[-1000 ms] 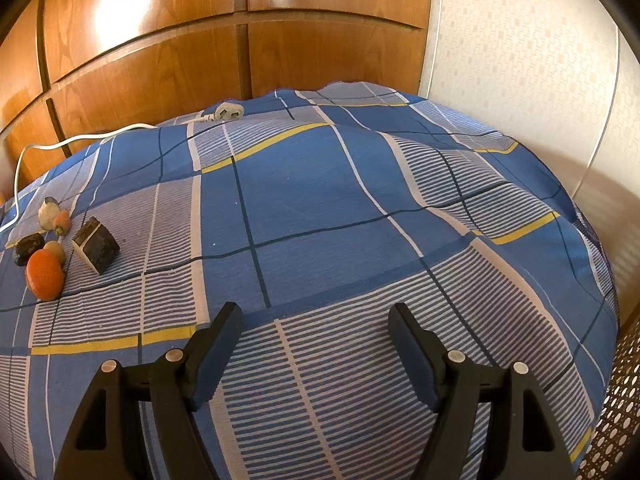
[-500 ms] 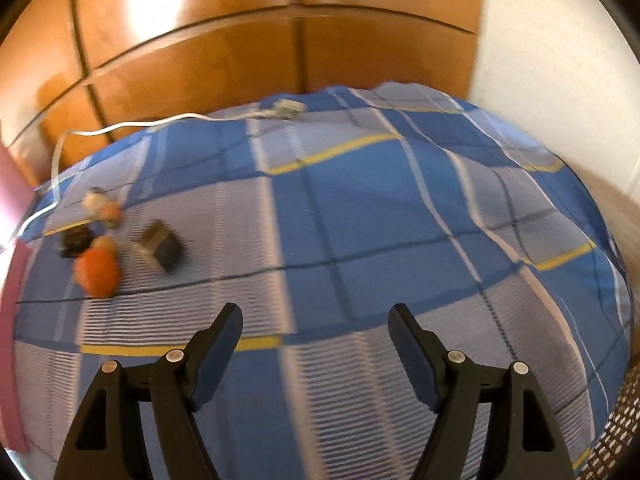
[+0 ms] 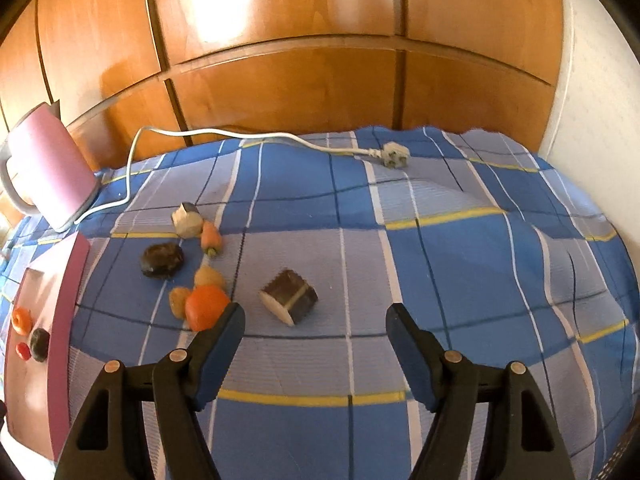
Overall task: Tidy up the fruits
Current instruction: 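Move the right tool toward the cut beige cylindrical piece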
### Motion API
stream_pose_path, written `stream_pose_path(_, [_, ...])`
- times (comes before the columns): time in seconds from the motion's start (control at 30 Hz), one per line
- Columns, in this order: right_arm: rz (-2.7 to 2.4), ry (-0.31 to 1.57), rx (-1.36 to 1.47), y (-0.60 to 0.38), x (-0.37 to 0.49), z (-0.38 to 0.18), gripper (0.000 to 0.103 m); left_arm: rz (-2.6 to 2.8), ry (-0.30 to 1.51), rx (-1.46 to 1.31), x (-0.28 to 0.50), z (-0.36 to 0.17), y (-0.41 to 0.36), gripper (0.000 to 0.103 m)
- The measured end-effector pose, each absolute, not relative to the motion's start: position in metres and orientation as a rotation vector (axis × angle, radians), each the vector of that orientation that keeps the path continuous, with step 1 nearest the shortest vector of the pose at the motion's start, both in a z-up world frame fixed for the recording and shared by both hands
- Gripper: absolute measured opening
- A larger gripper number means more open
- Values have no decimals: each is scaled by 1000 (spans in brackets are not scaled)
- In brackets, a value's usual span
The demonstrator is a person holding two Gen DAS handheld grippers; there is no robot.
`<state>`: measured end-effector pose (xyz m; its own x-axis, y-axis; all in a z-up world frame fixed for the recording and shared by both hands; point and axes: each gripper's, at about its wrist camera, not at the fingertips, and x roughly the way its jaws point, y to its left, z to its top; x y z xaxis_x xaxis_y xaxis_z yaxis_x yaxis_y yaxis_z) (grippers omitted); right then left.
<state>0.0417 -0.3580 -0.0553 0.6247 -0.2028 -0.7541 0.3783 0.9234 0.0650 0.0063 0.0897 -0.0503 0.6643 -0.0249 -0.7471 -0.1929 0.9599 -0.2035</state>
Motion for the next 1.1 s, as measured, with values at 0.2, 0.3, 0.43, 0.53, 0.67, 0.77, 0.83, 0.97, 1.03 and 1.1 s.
stream_pose_path(0.2, [-254, 848, 203, -346, 73, -49, 74, 101, 849, -276, 8, -52, 91, 89])
stream_pose_path(0.3, [-221, 868, 168, -336, 92, -51, 66, 107, 849, -276, 8, -52, 93, 89])
stream_pose_path(0.43, [-169, 880, 158, -324, 114, -49, 65, 115, 852, -290, 8, -53, 98, 89])
stream_pose_path(0.53, [-131, 879, 127, -311, 133, -48, 60, 118, 861, -288, 7, -55, 99, 89])
stream_pose_path(0.67, [-99, 904, 100, -299, 162, -53, 60, 123, 865, -284, 6, -56, 101, 89])
stream_pose_path(0.77, [-81, 937, 79, -293, 183, -60, 60, 136, 872, -299, 6, -57, 106, 89])
stream_pose_path(0.83, [-86, 955, 60, -289, 195, -65, 60, 144, 875, -304, 6, -59, 108, 89])
stream_pose_path(0.97, [-78, 1006, 33, -286, 213, -77, 60, 154, 879, -311, 5, -61, 110, 89])
stream_pose_path(1.03, [-79, 1031, 13, -285, 221, -83, 60, 158, 884, -311, 6, -62, 112, 89])
stream_pose_path(1.1, [-77, 1050, 6, -284, 226, -87, 60, 162, 889, -315, 6, -63, 113, 89])
